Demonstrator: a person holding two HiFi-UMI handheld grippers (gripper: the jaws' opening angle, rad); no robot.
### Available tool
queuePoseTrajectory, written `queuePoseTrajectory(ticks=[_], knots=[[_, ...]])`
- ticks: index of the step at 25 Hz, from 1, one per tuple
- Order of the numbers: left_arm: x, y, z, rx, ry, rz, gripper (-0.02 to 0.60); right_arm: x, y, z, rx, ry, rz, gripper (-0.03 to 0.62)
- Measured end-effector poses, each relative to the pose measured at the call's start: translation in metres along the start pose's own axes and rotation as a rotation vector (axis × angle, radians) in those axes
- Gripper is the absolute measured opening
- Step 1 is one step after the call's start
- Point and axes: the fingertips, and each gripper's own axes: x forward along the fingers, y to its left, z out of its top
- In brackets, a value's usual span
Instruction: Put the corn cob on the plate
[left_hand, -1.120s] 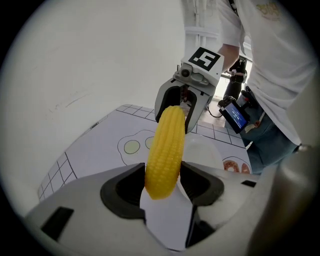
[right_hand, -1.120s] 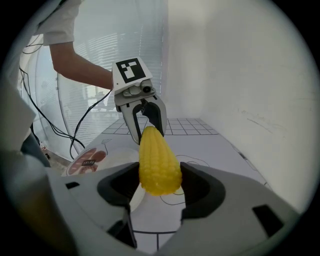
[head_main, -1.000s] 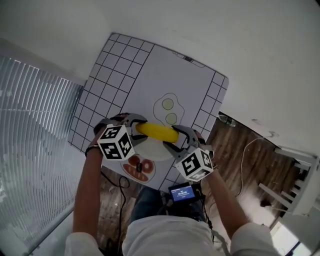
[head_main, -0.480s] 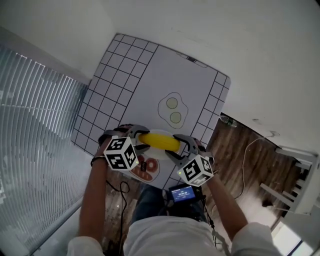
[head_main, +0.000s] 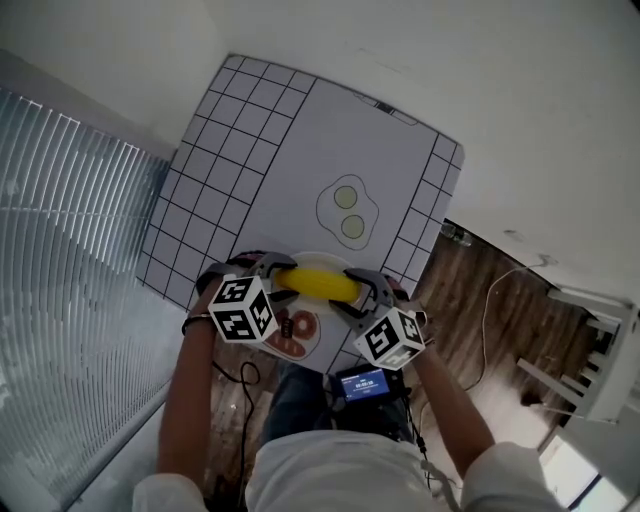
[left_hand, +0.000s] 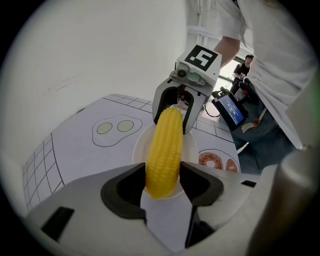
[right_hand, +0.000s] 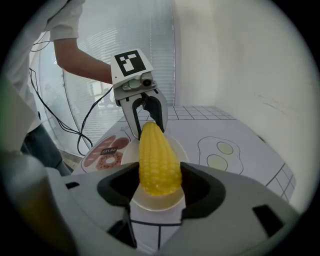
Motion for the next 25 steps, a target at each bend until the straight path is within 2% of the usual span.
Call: queuePoseTrajectory(ticks=[10,25], knots=[[0.0072,-0.0085,-0.0076,-0.014,0.003,0.013,0.221,0.0059,0.0081,-0.0071,-0.040,0.034,-0.005,0.262],[0.0084,-0.0069,-0.0064,-0.028,-0.042,0.032,0.221,0.0077,0.0049,-0.0091,-0.017,0.019,-0.011,0.265]])
